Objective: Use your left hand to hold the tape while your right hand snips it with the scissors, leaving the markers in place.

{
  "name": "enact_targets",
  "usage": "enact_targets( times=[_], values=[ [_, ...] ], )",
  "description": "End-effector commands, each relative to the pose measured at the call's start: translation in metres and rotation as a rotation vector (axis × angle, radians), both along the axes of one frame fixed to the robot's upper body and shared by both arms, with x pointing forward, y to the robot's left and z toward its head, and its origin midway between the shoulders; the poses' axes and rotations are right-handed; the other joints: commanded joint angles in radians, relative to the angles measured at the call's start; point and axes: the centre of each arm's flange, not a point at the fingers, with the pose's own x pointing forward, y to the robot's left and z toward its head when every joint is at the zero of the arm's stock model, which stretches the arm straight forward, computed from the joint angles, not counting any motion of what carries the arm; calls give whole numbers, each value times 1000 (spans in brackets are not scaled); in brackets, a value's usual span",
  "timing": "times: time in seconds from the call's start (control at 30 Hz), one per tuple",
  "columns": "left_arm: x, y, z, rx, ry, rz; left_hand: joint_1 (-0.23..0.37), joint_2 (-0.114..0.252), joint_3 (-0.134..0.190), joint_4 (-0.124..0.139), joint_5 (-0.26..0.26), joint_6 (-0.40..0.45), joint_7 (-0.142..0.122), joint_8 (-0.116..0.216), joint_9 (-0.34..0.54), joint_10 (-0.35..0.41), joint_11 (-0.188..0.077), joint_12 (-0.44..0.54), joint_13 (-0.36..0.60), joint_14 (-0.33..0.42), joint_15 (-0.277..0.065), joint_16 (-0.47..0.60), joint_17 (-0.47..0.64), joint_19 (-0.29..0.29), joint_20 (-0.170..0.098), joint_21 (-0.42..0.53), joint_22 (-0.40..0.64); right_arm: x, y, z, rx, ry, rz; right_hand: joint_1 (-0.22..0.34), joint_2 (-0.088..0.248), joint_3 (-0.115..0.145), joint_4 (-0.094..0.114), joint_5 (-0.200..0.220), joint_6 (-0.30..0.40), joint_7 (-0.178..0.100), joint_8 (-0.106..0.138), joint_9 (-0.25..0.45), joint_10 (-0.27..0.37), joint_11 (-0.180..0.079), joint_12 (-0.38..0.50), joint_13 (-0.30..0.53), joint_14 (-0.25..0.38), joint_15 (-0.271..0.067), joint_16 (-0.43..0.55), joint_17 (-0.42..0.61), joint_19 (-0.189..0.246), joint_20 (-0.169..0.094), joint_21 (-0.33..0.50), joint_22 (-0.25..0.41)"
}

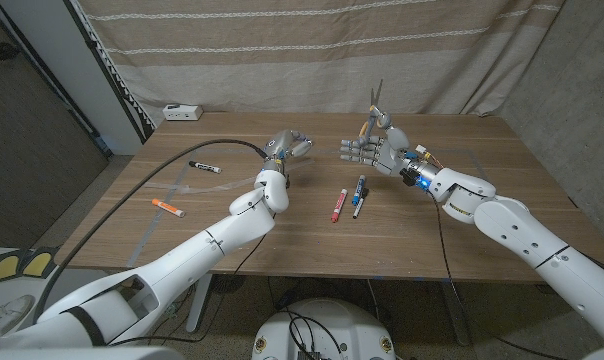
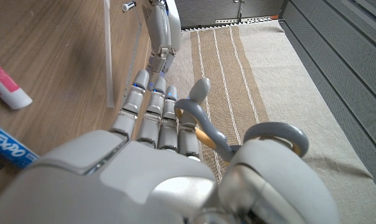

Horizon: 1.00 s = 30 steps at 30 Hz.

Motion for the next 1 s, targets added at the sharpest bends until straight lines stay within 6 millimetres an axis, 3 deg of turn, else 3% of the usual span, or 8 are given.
enact_targets(
  times=[0.03,0.17,0.37,0.5,0.87,1.0],
  values=[
    [10,-6,-4,79,51,-8,-6,5,5,1,-3,-19,-10,-8,0,-35,-16,-7,0,-76,-72,-6,4,-36,-1,-28,4,0,0,1,3,-5,-5,1,9,-4,-5,-1,2,6,9,2,-2,2,-2,3,8,0,-5,3,11,-1,-5,3],
    [12,-5,-4,92,69,-9,-10,6,4,3,-3,-24,-13,-10,0,-58,-19,-10,-1,-101,-61,-4,4,-56,8,-42,4,0,1,2,4,-6,-2,3,11,-4,-6,-1,0,4,12,7,-2,1,-3,3,8,0,-8,3,12,-1,-10,3],
    [11,-6,-4,97,75,5,-13,6,2,3,-3,-25,-12,-9,0,-56,-13,-1,-2,-64,-44,15,3,-57,-18,-54,3,-1,2,3,2,-9,-2,5,13,-5,-8,-2,-5,3,19,20,-6,1,-6,3,6,-5,-15,4,15,-1,-18,3],
    [13,-6,-5,102,101,-11,-18,4,1,1,-3,-21,-6,-7,0,-6,0,20,-3,-18,-50,26,1,-42,-44,-64,2,-2,2,3,0,-9,-4,5,15,-6,-9,-2,-7,3,23,26,-6,1,-7,4,-1,-11,-22,4,15,0,-25,3],
    [19,-8,-6,123,152,-33,-22,6,0,3,-3,-31,-4,-10,1,-6,-12,18,-2,-24,-51,19,2,-31,-42,-68,2,-3,2,2,1,-9,-8,6,19,-8,-11,-3,-8,3,28,33,-8,2,-9,4,-3,-15,-32,4,18,0,-39,3],
    [20,-9,-8,132,174,-26,-27,10,-1,7,-4,-39,-7,-12,1,-14,-17,15,-1,-29,-54,17,3,-24,-14,-70,3,-3,2,2,4,-8,-7,6,20,-8,-12,-4,-7,4,29,34,-7,1,-10,4,-3,-15,-34,5,19,0,-43,4]
  ],
)
